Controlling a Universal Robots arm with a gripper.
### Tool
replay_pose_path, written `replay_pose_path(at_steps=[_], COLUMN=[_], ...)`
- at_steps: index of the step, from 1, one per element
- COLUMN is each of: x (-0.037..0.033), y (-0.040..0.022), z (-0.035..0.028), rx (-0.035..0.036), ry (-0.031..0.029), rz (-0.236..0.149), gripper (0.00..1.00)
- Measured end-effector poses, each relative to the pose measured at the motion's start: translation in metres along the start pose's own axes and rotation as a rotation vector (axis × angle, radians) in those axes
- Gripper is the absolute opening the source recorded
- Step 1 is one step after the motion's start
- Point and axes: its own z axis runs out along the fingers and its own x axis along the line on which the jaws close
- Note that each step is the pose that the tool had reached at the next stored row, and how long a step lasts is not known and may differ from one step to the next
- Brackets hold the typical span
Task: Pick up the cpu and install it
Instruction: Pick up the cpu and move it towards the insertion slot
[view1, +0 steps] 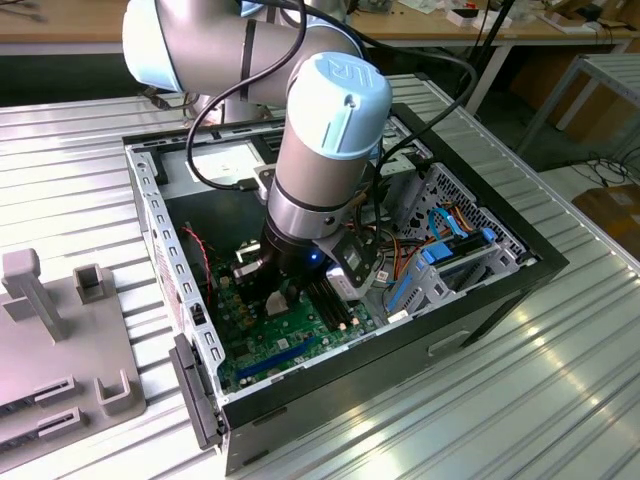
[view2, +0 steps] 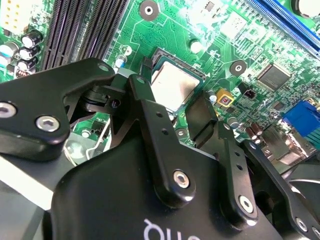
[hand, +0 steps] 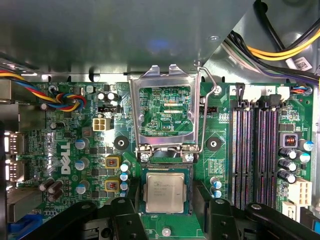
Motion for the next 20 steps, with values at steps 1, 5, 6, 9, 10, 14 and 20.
replay_pose_path(at_steps=[1, 5, 6, 9, 10, 14, 20], x=[0.0, -0.0001, -0.0003, -0.0019, -0.0019, -0.0019, -0.0019], y=[0.0, 0.0001, 0.0002, 0.0008, 0.0008, 0.0009, 0.0009], z=[-0.0003, -0.0017, -0.0018, -0.0018, -0.0019, -0.0018, -0.0019], rx=[0.0002, 0.0, 0.0001, 0.0001, 0.0002, 0.0001, 0.0003], ry=[0.002, 0.011, 0.0113, 0.0114, 0.0114, 0.0112, 0.0112], rz=[0.0, 0.0, 0.001, 0.01, 0.013, 0.014, 0.015], gripper=[0.55, 0.55, 0.55, 0.55, 0.55, 0.55, 0.47])
